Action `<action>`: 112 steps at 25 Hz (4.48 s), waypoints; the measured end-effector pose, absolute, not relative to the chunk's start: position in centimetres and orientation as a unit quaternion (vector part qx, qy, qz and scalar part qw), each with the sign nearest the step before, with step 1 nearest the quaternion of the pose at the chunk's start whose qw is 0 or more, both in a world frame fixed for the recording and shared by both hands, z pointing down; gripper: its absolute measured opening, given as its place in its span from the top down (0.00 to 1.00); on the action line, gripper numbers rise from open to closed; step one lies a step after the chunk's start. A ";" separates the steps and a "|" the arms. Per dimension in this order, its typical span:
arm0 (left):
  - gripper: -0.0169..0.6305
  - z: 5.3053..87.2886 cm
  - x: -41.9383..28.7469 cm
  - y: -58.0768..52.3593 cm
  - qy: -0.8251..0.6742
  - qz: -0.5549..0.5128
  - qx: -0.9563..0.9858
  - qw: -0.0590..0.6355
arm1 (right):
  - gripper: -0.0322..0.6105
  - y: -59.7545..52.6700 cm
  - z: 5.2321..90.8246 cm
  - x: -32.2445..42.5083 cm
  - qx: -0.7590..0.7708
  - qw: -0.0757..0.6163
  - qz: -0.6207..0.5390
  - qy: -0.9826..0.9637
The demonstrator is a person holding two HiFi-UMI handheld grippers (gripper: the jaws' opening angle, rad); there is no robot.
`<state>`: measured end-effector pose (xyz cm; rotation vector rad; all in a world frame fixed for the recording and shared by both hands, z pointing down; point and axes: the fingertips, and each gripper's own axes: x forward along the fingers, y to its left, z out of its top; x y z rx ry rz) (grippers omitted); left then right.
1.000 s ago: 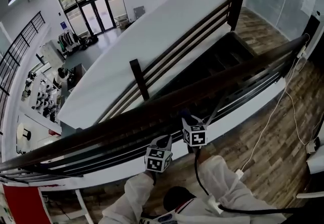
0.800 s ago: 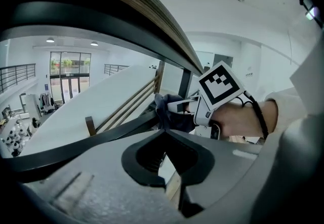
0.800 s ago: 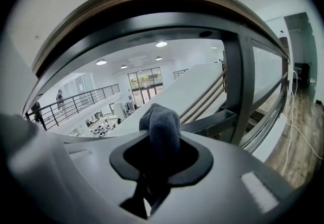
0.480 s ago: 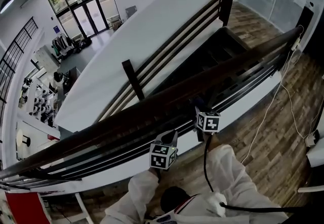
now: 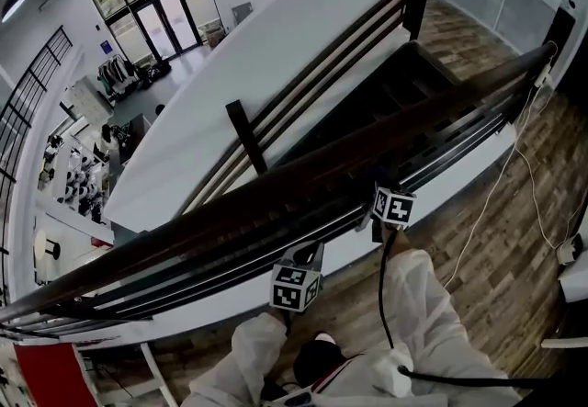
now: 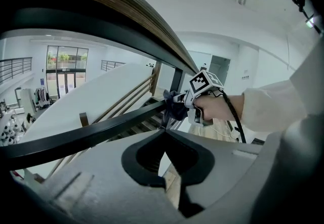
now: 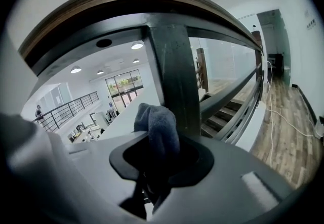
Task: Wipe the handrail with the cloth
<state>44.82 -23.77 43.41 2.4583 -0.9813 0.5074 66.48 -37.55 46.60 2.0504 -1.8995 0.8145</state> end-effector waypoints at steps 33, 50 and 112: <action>0.97 46.5 -1.7 -9.2 -0.546 0.126 0.766 0.314 | 0.82 -17.9 47.3 12.3 0.488 0.218 0.266 -0.802; 0.97 52.6 -36.1 5.1 -0.701 0.084 0.618 0.345 | 0.82 -5.3 55.2 -25.5 0.289 0.294 0.257 -0.874; 0.97 62.3 -23.9 -3.8 -0.620 0.115 0.679 0.376 | 0.83 -14.9 63.6 -21.3 0.324 0.290 0.269 -0.859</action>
